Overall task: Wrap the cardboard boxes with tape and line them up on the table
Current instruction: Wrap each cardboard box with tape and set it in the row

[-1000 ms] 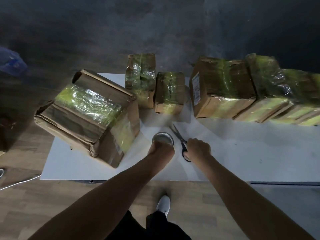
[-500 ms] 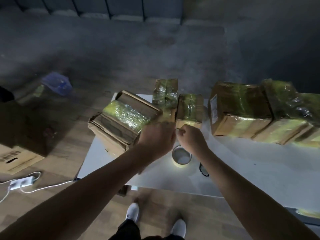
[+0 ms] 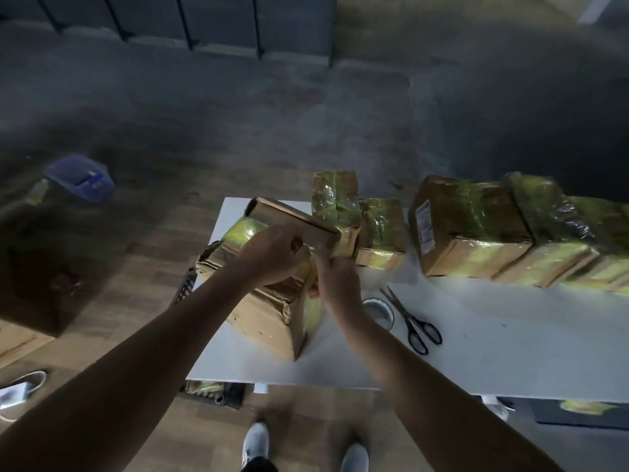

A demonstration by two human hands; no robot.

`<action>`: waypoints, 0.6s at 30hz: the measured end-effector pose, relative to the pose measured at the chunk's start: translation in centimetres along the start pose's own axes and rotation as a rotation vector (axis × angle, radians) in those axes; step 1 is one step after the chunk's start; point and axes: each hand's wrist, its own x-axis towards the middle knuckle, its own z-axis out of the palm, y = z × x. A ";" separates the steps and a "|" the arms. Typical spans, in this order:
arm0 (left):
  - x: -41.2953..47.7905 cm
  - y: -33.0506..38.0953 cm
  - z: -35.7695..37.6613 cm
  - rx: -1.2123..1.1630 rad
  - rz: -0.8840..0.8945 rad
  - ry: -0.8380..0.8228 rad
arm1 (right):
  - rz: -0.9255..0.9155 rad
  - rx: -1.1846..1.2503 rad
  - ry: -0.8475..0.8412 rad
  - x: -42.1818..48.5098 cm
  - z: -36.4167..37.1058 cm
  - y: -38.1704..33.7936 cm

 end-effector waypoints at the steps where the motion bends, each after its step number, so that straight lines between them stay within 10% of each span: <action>1: 0.1 -0.3 0.0 0.000 0.021 -0.015 | 0.050 0.056 0.007 -0.3 0.5 0.3; 11: 1.2 -1.9 -0.6 -0.222 -0.028 -0.140 | 0.462 0.442 -0.117 -0.3 1.9 2.1; 18: 1.7 -1.4 -1.3 0.296 0.111 -0.026 | 0.431 0.166 -0.039 -0.1 1.3 -0.5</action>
